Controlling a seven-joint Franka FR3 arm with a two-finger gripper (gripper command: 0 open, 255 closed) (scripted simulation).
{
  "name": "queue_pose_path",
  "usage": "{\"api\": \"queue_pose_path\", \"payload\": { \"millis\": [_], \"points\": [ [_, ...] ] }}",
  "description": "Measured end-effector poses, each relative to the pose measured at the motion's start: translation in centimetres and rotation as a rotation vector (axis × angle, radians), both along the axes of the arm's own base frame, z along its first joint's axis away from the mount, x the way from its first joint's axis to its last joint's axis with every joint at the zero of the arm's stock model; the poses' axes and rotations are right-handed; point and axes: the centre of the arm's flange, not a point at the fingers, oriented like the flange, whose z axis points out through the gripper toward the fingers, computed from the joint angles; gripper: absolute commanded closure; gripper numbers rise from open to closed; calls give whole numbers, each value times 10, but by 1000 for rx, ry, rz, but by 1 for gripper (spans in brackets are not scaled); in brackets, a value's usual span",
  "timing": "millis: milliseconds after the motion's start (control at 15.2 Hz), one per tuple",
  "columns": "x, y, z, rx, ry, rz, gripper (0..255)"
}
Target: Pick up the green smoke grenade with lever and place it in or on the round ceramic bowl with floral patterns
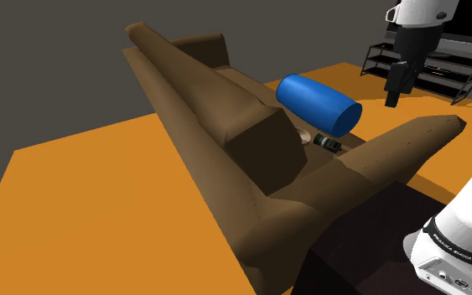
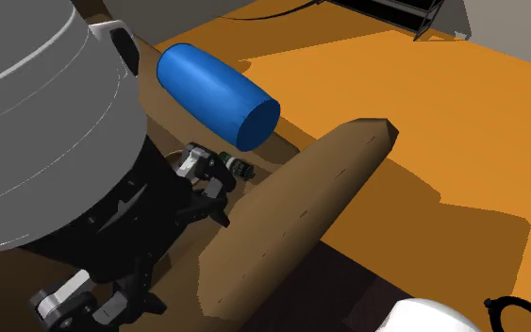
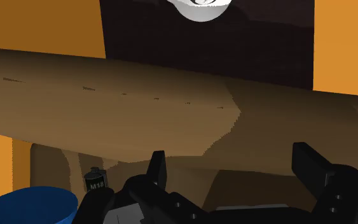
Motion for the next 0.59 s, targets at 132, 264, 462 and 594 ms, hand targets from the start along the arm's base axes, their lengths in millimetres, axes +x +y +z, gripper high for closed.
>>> {"api": "queue_pose_path", "payload": {
  "millis": [132,264,462,594],
  "points": [
    [3,-5,-5,1,-1,-2,0],
    [12,-18,-19,4,-5,-8,0],
    [27,-38,-46,10,-12,-20,0],
    [37,-57,-64,13,-18,-27,0]
  ]
}}
